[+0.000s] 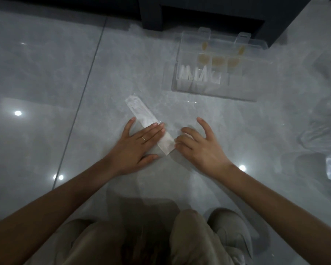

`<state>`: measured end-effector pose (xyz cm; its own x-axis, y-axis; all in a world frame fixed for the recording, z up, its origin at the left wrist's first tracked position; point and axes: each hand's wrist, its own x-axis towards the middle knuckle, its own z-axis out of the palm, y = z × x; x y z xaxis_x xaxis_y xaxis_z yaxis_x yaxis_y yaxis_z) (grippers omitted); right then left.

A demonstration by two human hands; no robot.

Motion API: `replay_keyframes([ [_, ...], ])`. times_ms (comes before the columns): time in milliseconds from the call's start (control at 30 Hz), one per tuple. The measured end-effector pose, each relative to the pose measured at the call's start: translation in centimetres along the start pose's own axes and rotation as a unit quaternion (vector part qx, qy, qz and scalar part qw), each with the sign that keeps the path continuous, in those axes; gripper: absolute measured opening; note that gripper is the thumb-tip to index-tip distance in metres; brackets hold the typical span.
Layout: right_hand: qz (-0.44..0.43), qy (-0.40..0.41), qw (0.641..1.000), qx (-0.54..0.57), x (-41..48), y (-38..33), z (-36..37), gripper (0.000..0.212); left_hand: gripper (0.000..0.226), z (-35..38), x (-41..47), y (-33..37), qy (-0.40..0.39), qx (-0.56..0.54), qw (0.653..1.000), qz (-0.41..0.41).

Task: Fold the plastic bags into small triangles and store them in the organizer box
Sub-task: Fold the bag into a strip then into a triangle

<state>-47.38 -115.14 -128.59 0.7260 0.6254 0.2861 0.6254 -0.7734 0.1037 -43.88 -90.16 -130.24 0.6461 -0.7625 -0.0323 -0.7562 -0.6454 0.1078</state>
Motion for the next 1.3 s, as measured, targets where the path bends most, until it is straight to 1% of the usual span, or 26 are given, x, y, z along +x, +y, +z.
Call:
replay_keyframes([
  [100, -0.051, 0.027, 0.998, -0.032, 0.5, 0.8, 0.2, 0.029, 0.066, 0.1, 0.0, 0.1, 0.007, 0.003, 1.0, 0.0],
  [167, -0.072, 0.036, 0.996, -0.034, 0.6, 1.2, 0.3, 0.034, 0.065, 0.1, 0.0, 0.1, 0.01, 0.007, 1.0, 0.0],
  [400, -0.098, 0.066, 0.993, -0.002, 1.1, 1.4, 0.8, 0.028, 0.064, 0.3, 0.0, 0.0, 0.013, 0.003, 1.0, 0.0],
  [500, -0.091, 0.051, 0.994, 0.045, 1.7, 1.4, 0.7, 0.022, 0.063, 0.4, -0.1, 0.0, 0.013, 0.008, 1.0, -0.006],
  [600, -0.061, 0.017, 0.988, 0.137, 2.5, 1.3, 0.4, 0.011, 0.062, 0.5, -0.1, 0.0, 0.014, -0.008, 1.0, -0.004],
  [700, -0.003, -0.019, 0.975, 0.222, 3.4, 1.0, -0.4, 0.011, 0.061, 0.5, 0.0, 0.3, 0.033, -0.076, 0.997, 0.006],
  [800, 0.061, -0.086, 0.941, 0.322, 4.0, 0.9, -1.5, 0.016, 0.055, 0.3, -0.1, 1.5, 0.061, -0.207, 0.975, -0.051],
  [867, 0.126, -0.128, 0.901, 0.395, 4.3, 0.8, -2.1, 0.005, 0.041, 0.5, -0.2, 2.8, 0.1, -0.294, 0.943, -0.118],
  [900, 0.162, -0.144, 0.877, 0.428, 4.4, 0.7, -2.2, 0.004, 0.037, 0.5, -0.1, 3.4, 0.115, -0.331, 0.923, -0.162],
  [967, 0.216, -0.164, 0.83, 0.487, 4.7, 0.7, -2.1, 0.007, 0.051, 0.3, 0.3, 4.1, 0.122, -0.384, 0.881, -0.248],
  [1033, 0.25, -0.142, 0.794, 0.536, 5.2, 0.7, -1.7, 0.007, 0.059, -0.1, 0.9, 4.3, 0.129, -0.414, 0.854, -0.286],
  [1067, 0.271, -0.121, 0.776, 0.556, 5.5, 0.8, -1.5, 0.008, 0.057, -0.5, 1.2, 4.3, 0.134, -0.431, 0.843, -0.292],
  [1133, 0.308, -0.103, 0.741, 0.588, 5.9, 1.1, -1.0, 0.005, 0.042, -0.9, 1.8, 4.2, 0.146, -0.458, 0.828, -0.287],
  [1200, 0.315, -0.108, 0.729, 0.598, 6.2, 1.5, -0.9, 0.01, 0.036, -1.2, 2.2, 4.1, 0.156, -0.466, 0.828, -0.27],
  [1267, 0.313, -0.105, 0.749, 0.574, 6.5, 1.8, -0.7, 0.008, 0.042, -1.2, 2.4, 4.0, 0.152, -0.469, 0.826, -0.272],
  [1300, 0.317, -0.098, 0.76, 0.558, 6.7, 1.9, -0.6, 0.007, 0.05, -1.1, 2.6, 3.8, 0.139, -0.468, 0.825, -0.285],
])
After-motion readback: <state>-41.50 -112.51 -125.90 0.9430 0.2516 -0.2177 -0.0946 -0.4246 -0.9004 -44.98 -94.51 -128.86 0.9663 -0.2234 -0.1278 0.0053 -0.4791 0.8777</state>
